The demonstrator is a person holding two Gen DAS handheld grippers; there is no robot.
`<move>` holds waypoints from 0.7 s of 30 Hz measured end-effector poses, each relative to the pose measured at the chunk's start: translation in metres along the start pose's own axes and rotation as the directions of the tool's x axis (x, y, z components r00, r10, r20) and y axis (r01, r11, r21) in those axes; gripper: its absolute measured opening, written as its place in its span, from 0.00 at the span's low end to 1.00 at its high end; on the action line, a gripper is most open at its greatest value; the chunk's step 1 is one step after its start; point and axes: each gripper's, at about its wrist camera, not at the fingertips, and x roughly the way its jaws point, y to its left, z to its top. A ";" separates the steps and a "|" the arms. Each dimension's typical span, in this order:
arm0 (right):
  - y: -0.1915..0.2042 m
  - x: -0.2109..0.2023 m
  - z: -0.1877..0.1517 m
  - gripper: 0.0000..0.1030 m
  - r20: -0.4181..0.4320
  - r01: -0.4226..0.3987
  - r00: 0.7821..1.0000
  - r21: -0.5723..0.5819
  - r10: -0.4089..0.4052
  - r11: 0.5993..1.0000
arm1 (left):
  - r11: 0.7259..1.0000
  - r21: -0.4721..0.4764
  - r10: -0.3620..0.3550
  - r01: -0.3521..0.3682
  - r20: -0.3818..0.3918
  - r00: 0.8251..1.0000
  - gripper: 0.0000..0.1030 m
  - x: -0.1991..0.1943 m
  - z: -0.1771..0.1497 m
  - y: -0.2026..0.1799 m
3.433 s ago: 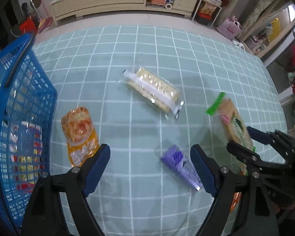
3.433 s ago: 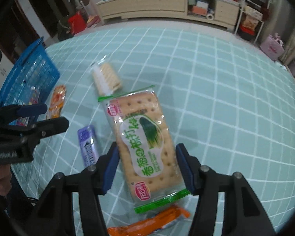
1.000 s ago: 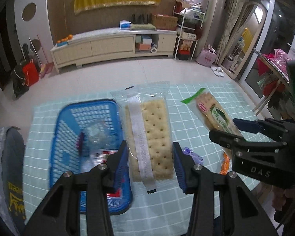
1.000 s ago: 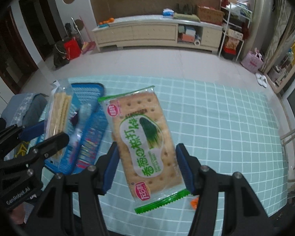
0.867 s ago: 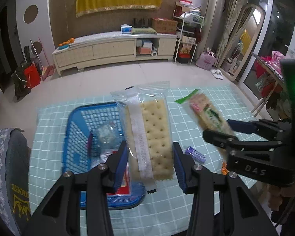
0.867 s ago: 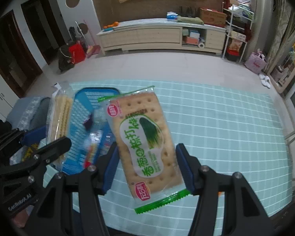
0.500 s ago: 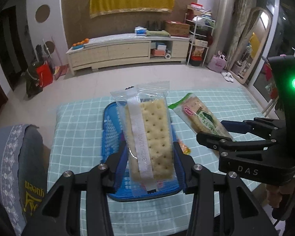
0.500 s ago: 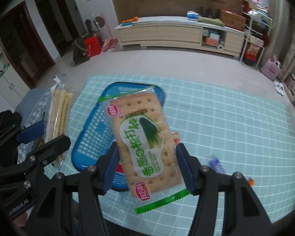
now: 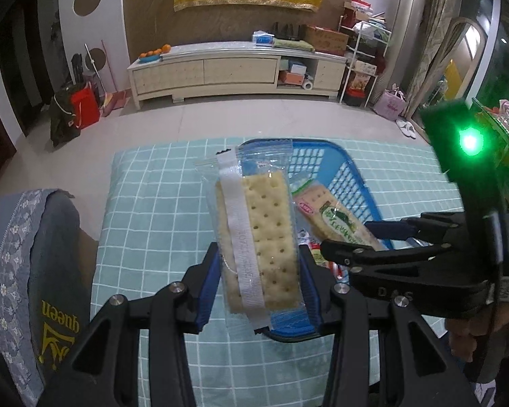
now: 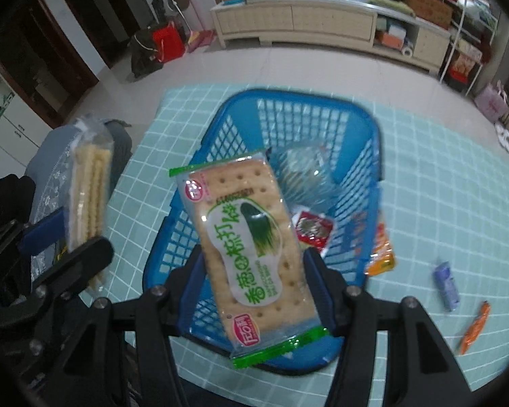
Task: Organize snacks
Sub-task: 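Carry both cracker packs over the blue basket with both grippers, then open the right gripper to drop the green-printed cracker pack into the basket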
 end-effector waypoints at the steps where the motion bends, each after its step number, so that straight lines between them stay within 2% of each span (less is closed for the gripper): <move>1: 0.002 0.007 0.001 0.60 -0.010 0.000 1.000 0.005 0.000 1.000 | 1.000 -0.004 0.001 -0.001 -0.002 1.000 0.40 0.001 -0.002 0.004; 11: 0.019 0.051 0.005 0.61 -0.060 0.008 0.998 0.091 -0.002 0.996 | 0.999 -0.040 -0.001 0.000 -0.010 1.000 0.40 0.014 -0.006 0.031; 14: 0.017 0.058 0.008 0.62 -0.074 -0.029 0.997 0.121 0.038 0.992 | 0.999 -0.034 -0.001 0.001 -0.015 1.000 0.40 0.014 -0.007 0.029; 18: 0.019 0.059 0.008 0.74 -0.090 -0.054 0.994 0.115 0.064 0.992 | 1.000 -0.028 0.002 -0.003 -0.020 1.000 0.40 0.014 -0.006 0.025; 21: 0.017 0.052 0.007 0.78 -0.073 -0.054 0.995 0.104 0.062 0.993 | 1.000 -0.024 0.004 -0.004 -0.017 1.000 0.40 0.010 -0.004 0.018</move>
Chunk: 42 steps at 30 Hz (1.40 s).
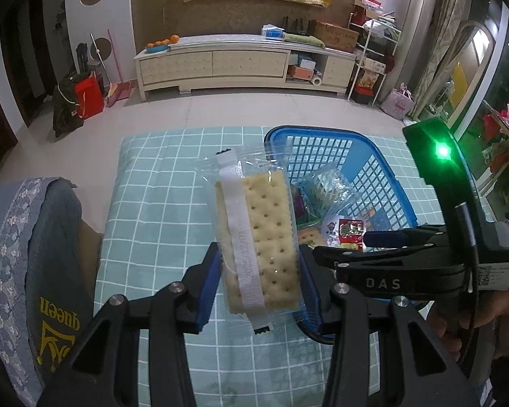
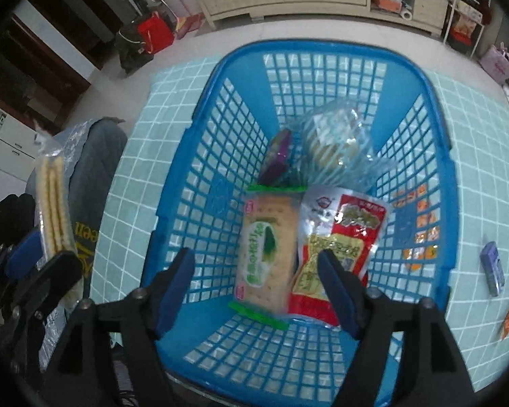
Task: Organize snacks
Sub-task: 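Open the right gripper to drop the green-printed cracker pack into the basket, then lower the white cracker pack into the basket and open the left gripper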
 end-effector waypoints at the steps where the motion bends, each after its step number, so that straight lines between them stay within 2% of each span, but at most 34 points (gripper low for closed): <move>1: -0.002 -0.004 -0.001 0.79 0.002 0.000 1.000 0.000 0.000 1.000 | 1.000 0.002 -0.002 0.002 0.002 1.000 0.40 -0.001 0.000 -0.001; 18: -0.044 -0.064 -0.015 0.81 0.067 0.047 0.997 -0.001 -0.047 0.999 | 0.996 0.079 -0.046 0.046 -0.012 0.999 0.40 -0.006 0.004 -0.050; 25: -0.067 -0.069 -0.014 0.81 0.072 0.065 0.995 0.023 -0.067 0.998 | 0.995 0.075 -0.066 0.070 -0.054 0.996 0.40 0.016 0.002 -0.059; 40: -0.079 -0.057 -0.007 0.81 0.064 0.093 0.993 0.020 -0.095 0.995 | 0.991 0.058 -0.110 0.117 -0.107 0.988 0.41 0.048 0.004 -0.063; 41: -0.079 -0.057 -0.006 0.81 0.067 0.097 0.993 0.017 -0.098 0.995 | 0.993 0.054 -0.097 0.103 -0.108 0.989 0.43 0.049 0.003 -0.062; 42: -0.080 -0.057 -0.006 0.81 0.069 0.100 0.993 0.013 -0.100 0.995 | 0.994 0.044 -0.093 0.098 -0.106 0.990 0.51 0.050 0.003 -0.060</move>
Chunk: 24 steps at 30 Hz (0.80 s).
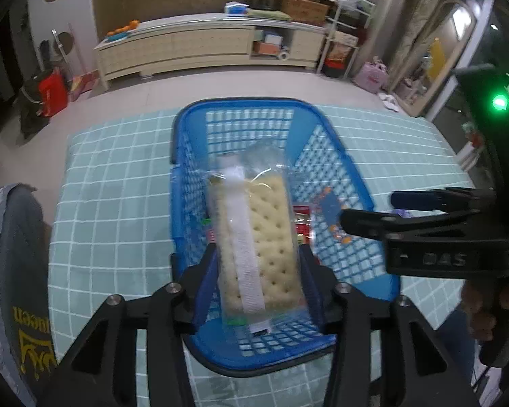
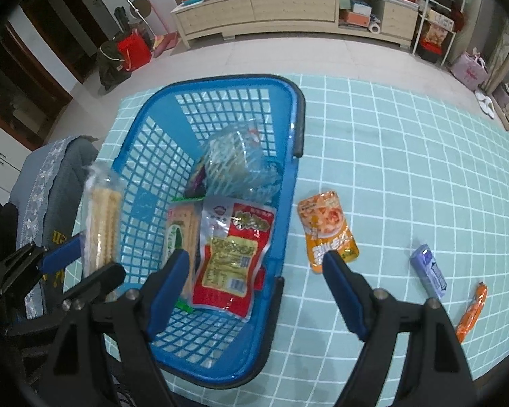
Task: Organize snacks
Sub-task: 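Lower the white cracker pack into the basket and open the left gripper, then move both grippers back toward the orange snack bag and purple gum box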
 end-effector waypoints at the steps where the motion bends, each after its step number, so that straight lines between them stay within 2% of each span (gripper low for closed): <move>1: 0.000 0.000 0.000 0.81 -0.002 0.001 1.000 -0.008 -0.001 1.000 | 1.000 -0.009 -0.004 0.004 0.008 1.000 0.61 0.000 0.000 0.004; 6: 0.002 -0.004 -0.006 0.81 0.018 0.038 0.999 -0.075 -0.036 0.996 | 0.999 -0.029 -0.044 0.045 0.036 0.998 0.66 -0.009 -0.008 0.010; 9: 0.001 -0.009 -0.012 0.81 0.024 0.022 1.000 -0.079 -0.020 0.997 | 1.000 -0.010 -0.025 0.025 0.058 0.998 0.66 -0.018 -0.014 0.005; 13: 0.001 -0.024 -0.028 0.81 0.045 -0.008 0.999 -0.097 0.012 0.995 | 0.999 0.001 -0.037 0.037 0.090 0.995 0.67 -0.034 -0.024 -0.004; 18: 0.002 -0.054 -0.048 0.81 0.114 -0.014 0.993 -0.131 0.029 0.991 | 0.998 0.009 -0.055 0.054 0.160 0.986 0.69 -0.059 -0.040 -0.027; 24: -0.011 -0.089 -0.081 0.81 0.182 -0.016 0.982 -0.136 0.041 0.991 | 0.997 0.007 -0.082 0.082 0.189 0.979 0.73 -0.074 -0.062 -0.051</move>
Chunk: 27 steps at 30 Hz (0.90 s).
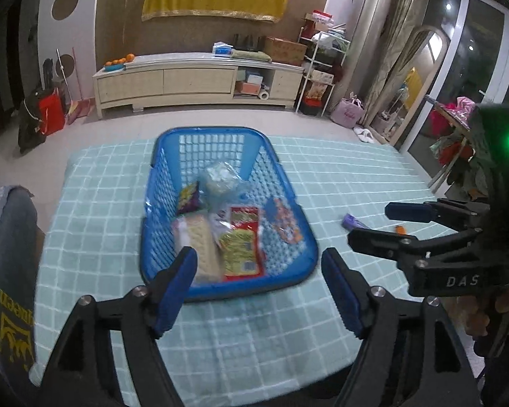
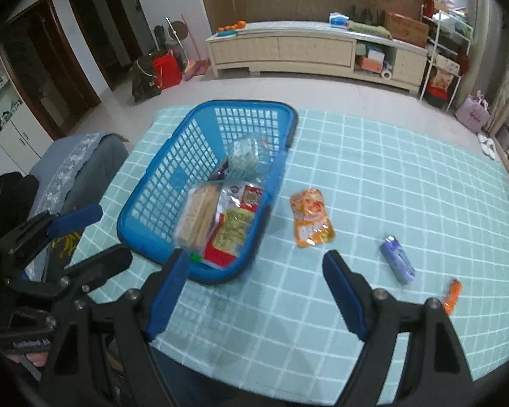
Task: Organize snacks
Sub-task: 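Move both grippers back toward the orange snack bag and purple gum box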
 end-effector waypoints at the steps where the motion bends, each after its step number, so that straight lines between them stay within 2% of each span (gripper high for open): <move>1: -0.002 -0.007 -0.008 0.81 0.016 0.016 1.000 -0.020 -0.016 1.000 | 1.000 -0.002 -0.007 0.007 0.000 1.000 0.73 -0.001 -0.004 -0.003; 3: -0.010 -0.013 -0.019 0.81 0.026 0.043 0.999 -0.028 -0.043 0.999 | 1.000 -0.012 -0.010 0.010 0.006 1.000 0.74 -0.004 -0.014 -0.012; 7: -0.032 -0.020 -0.039 0.81 0.027 0.040 0.999 0.016 -0.040 0.999 | 1.000 -0.001 0.000 0.000 0.002 1.000 0.74 0.000 -0.026 -0.029; 12: -0.052 -0.028 -0.058 0.81 0.039 0.048 0.998 0.044 -0.050 0.998 | 0.998 -0.031 -0.048 0.047 -0.043 0.998 0.74 0.013 -0.032 -0.050; 14: -0.059 -0.031 -0.064 0.81 0.040 0.045 0.998 0.056 -0.048 0.997 | 0.998 -0.044 -0.044 0.042 -0.042 0.998 0.74 0.015 -0.036 -0.057; 17: -0.072 -0.035 -0.071 0.81 0.053 0.056 0.997 0.067 -0.059 0.996 | 0.997 -0.064 -0.046 0.043 -0.043 0.998 0.74 0.021 -0.037 -0.064; 21: -0.089 -0.036 -0.077 0.81 0.066 0.066 0.995 0.086 -0.071 0.994 | 0.998 -0.063 -0.009 0.007 -0.032 0.999 0.74 0.031 -0.039 -0.081; 24: -0.104 -0.036 -0.080 0.82 0.080 0.069 0.994 0.102 -0.077 0.992 | 0.997 -0.069 -0.034 0.030 -0.047 0.998 0.74 0.042 -0.038 -0.095; 27: -0.121 -0.030 -0.080 0.82 0.088 0.069 0.993 0.099 -0.078 0.993 | 0.998 -0.051 -0.029 0.027 -0.050 0.998 0.74 0.053 -0.037 -0.111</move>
